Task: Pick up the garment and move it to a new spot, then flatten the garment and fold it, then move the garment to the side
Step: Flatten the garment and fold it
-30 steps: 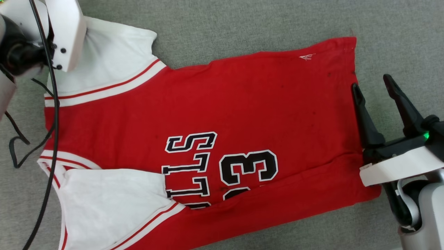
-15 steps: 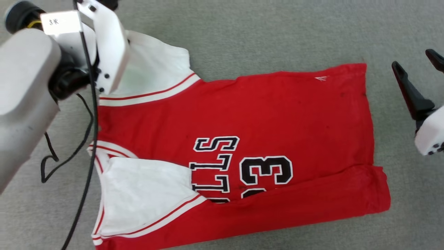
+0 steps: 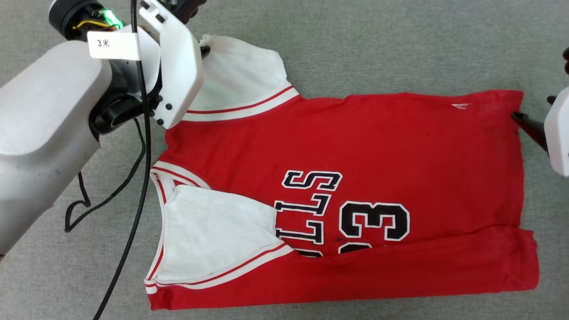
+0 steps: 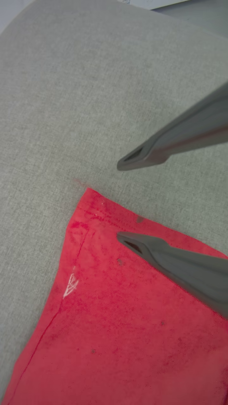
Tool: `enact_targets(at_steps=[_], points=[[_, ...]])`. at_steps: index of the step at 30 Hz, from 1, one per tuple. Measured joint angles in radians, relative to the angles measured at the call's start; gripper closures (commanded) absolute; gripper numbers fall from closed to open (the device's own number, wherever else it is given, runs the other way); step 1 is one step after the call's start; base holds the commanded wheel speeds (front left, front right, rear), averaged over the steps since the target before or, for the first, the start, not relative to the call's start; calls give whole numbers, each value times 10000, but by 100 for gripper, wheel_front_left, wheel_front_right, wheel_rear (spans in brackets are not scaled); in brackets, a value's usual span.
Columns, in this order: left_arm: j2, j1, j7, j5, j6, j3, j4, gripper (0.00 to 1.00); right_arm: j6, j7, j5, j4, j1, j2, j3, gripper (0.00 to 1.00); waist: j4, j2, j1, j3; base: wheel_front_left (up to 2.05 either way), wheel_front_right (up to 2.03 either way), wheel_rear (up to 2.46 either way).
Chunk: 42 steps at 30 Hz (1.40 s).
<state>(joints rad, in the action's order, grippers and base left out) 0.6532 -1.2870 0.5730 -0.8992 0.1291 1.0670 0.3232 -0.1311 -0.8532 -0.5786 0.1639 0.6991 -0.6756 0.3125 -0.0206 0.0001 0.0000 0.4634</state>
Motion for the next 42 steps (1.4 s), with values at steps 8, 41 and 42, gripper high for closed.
enact_targets(at_steps=[8,41,42], points=[[-86,-354,-242,35,0,209,-192,100,0,276,113,1732,883,506,550,0,340,0,0,518,0,0,0],[1187,2542,-2025,-993,-669,980,-1018,100,-6,4809,-901,2410,-1476,215,1473,100,281,0,-1,-2411,0,0,0],[1294,2723,-2090,-1012,-779,986,-1175,100,-6,4840,-936,2332,-1666,186,1419,100,287,0,-1,-2536,0,0,0]])
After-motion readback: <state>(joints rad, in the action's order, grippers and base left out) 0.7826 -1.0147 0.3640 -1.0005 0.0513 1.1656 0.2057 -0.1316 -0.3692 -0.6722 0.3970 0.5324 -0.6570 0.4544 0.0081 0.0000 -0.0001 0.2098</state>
